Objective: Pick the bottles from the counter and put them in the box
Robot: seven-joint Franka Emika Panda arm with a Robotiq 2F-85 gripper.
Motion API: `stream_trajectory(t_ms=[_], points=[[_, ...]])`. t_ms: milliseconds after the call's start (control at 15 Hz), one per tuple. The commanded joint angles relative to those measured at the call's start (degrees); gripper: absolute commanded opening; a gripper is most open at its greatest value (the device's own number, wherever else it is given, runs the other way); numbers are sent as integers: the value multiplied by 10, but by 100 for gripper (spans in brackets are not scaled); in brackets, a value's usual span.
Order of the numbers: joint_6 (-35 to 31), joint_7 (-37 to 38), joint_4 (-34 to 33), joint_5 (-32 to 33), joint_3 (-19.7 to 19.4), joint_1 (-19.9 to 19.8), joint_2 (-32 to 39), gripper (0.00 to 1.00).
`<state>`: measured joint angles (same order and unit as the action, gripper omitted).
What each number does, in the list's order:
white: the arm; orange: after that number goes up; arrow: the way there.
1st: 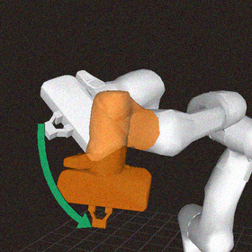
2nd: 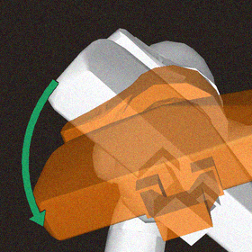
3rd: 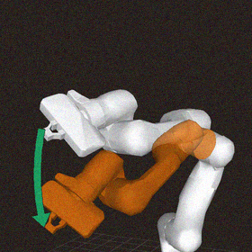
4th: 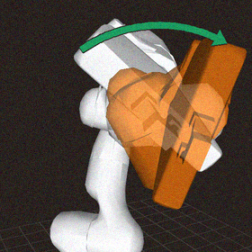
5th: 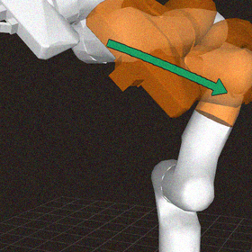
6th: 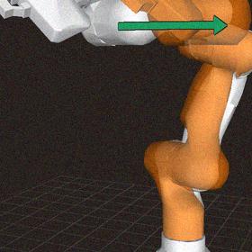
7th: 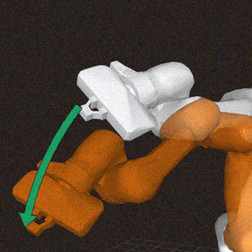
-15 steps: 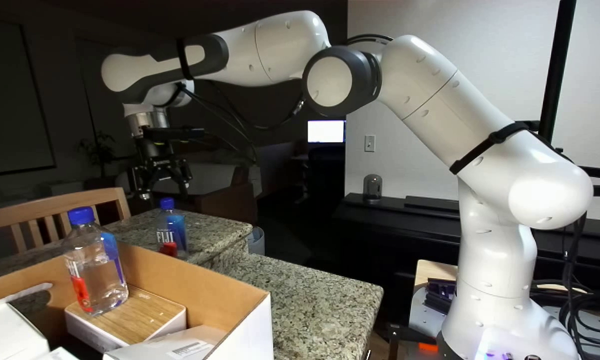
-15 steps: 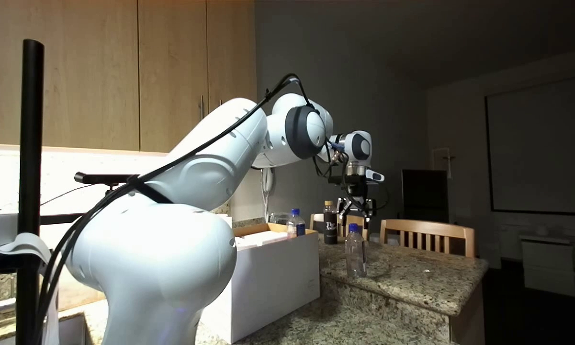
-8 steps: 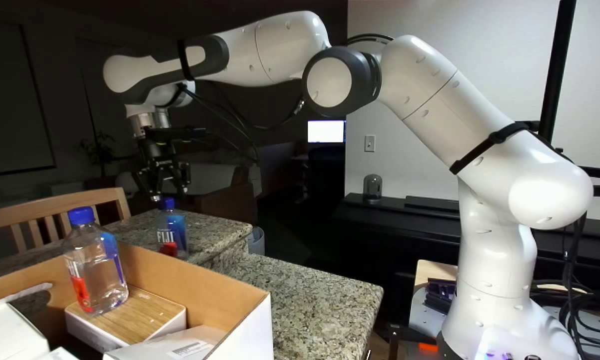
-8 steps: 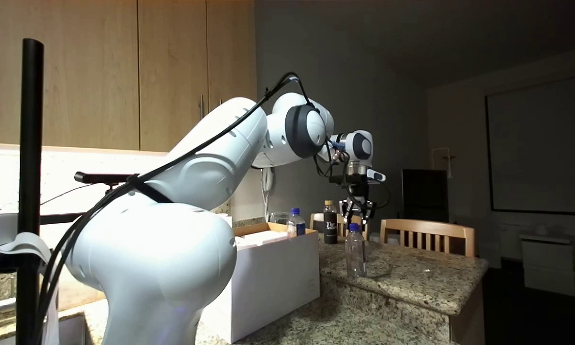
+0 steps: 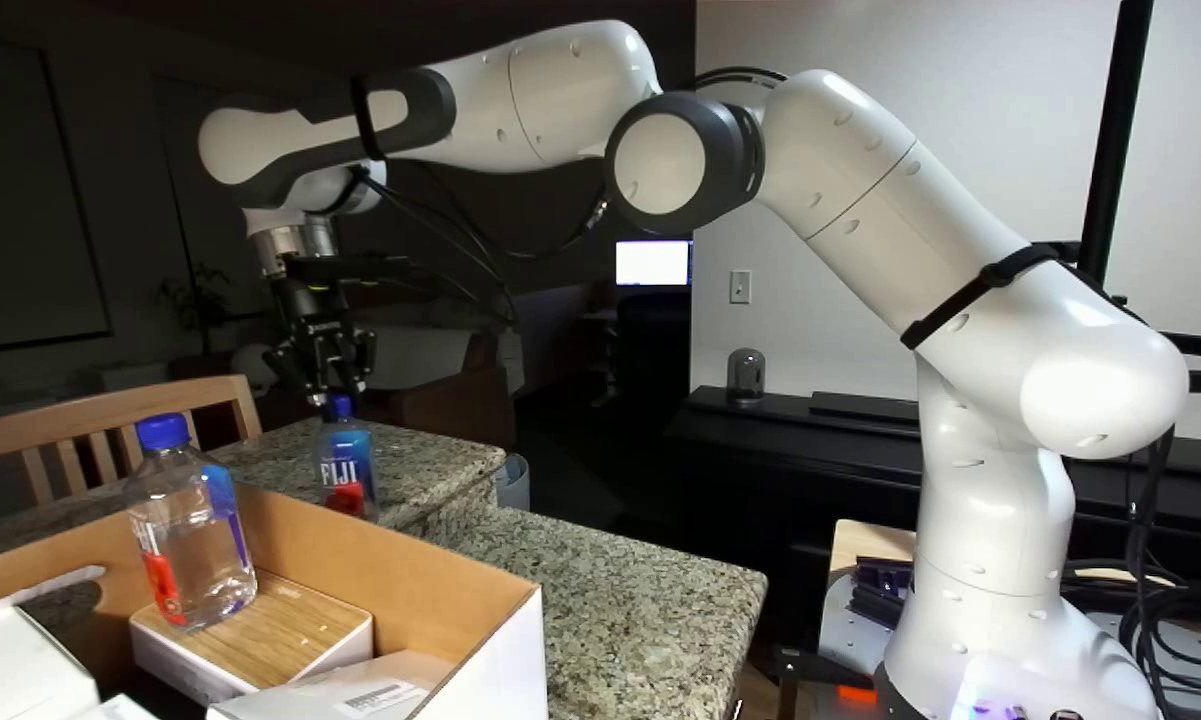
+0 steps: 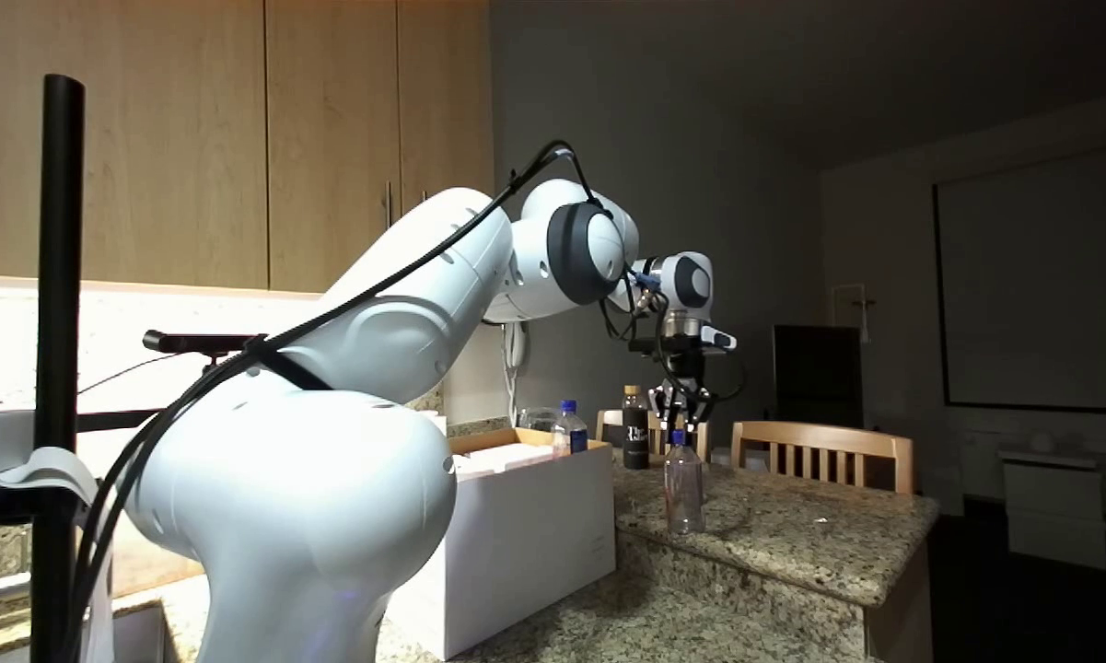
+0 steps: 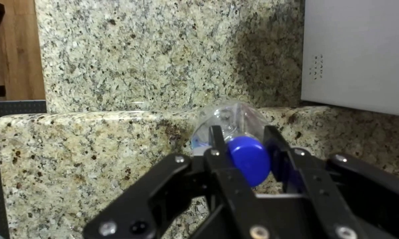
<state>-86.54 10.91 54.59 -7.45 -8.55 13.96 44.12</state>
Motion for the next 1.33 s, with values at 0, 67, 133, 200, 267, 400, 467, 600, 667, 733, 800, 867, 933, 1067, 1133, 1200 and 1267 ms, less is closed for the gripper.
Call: stream_trajectory(t_ms=[0, 67, 133, 200, 267, 400, 467, 600, 667, 733, 800, 867, 933, 1067, 1133, 1200, 1267], points=[[14, 16, 9, 0, -3, 4, -14, 15], [12, 19, 8, 0, -4, 4, -21, 15], [11, 23, 7, 1, -6, 6, -27, 15], [10, 31, 6, 3, -8, 8, -39, 15], [8, 41, 6, 6, -10, 11, -52, 15], [10, 64, 1, 11, -17, 21, -81, 15], [16, 79, -7, 14, -20, 28, -96, 15], [20, 108, -11, 25, -27, 49, -130, 15], [20, 122, -7, 35, -31, 62, -147, 15], [30, 138, -8, 47, -32, 78, -164, 15], [45, 152, -11, 58, -32, 92, -176, 15], [61, 166, -8, 70, -32, 108, -191, 15], [77, 180, -7, 80, -30, 124, -204, 15], [110, 206, -3, 104, -27, 157, -227, 15], [129, 214, -10, 111, -26, 170, -232, 15], [141, 224, -4, 118, -24, 185, -242, 15], [160, 223, -11, 117, -23, 193, -245, 15]])
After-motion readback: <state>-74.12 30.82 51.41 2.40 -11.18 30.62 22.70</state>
